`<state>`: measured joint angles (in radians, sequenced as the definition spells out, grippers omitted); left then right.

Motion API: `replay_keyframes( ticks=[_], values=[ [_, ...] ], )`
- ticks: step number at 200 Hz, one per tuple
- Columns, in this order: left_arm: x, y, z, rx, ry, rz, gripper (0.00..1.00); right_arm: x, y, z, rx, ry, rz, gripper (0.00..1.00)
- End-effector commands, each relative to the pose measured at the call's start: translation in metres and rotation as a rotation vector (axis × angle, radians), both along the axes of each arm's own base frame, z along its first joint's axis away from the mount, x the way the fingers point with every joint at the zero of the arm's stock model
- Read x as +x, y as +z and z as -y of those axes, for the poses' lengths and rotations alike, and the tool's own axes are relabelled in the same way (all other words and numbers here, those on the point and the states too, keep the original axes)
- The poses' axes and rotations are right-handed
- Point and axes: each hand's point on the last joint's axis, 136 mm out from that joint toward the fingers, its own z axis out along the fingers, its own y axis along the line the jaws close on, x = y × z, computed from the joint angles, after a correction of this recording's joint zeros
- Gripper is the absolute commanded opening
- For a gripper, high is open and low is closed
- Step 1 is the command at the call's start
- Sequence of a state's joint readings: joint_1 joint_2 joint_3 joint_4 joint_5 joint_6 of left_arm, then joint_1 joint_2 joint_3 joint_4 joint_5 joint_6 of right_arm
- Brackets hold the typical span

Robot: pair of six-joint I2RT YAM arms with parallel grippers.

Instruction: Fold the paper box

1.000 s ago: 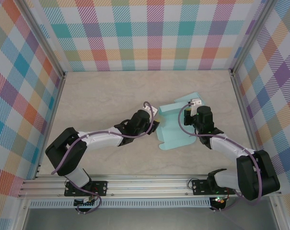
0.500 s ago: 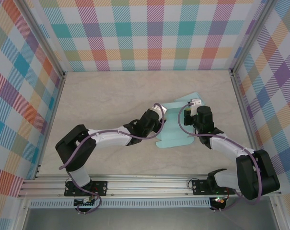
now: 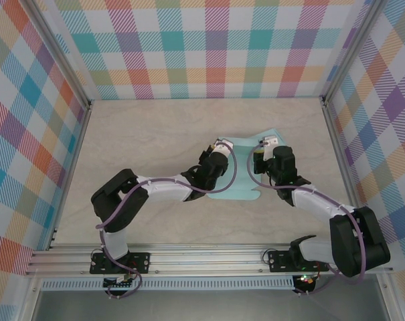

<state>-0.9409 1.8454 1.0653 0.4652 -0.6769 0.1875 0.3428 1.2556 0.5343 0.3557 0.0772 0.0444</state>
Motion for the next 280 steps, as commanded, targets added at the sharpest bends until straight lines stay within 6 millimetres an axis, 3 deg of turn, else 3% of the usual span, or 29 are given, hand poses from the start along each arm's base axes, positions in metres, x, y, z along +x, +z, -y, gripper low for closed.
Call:
replay_keyframes(
  ticks=[1,25,60,108,129,170,199,225,257,280],
  values=[
    [0.011,0.035,0.010,-0.075,0.029,0.102,0.22,-0.007,0.014,-0.030,0.034,0.103,0.015,0.00],
    [0.015,0.044,0.001,-0.077,0.091,0.126,0.13,-0.011,0.020,-0.032,0.054,0.062,-0.008,0.00],
    [0.018,0.054,-0.023,-0.079,0.236,0.166,0.12,-0.025,0.025,-0.039,0.092,-0.009,-0.043,0.00],
    [0.023,0.054,-0.090,-0.136,0.558,0.169,0.13,-0.039,0.038,-0.062,0.109,-0.070,-0.024,0.00],
    [0.025,0.050,-0.114,-0.190,0.613,0.143,0.14,-0.037,0.033,-0.073,0.104,-0.094,-0.056,0.00],
    [0.014,0.054,-0.109,-0.250,0.458,0.085,0.16,-0.027,0.020,-0.082,0.135,-0.167,-0.146,0.00],
    [0.005,0.053,-0.128,-0.227,0.492,0.073,0.09,-0.024,0.014,-0.087,0.143,-0.202,-0.214,0.00],
    [-0.004,0.047,-0.139,-0.235,0.505,0.047,0.08,-0.025,0.003,-0.091,0.108,-0.232,-0.317,0.00],
    [-0.011,0.042,-0.177,-0.200,0.696,0.083,0.08,-0.036,-0.009,-0.093,0.097,-0.274,-0.413,0.00],
    [-0.011,0.040,-0.194,-0.201,0.794,0.121,0.08,-0.043,-0.010,-0.106,0.117,-0.245,-0.430,0.00]
  ],
)
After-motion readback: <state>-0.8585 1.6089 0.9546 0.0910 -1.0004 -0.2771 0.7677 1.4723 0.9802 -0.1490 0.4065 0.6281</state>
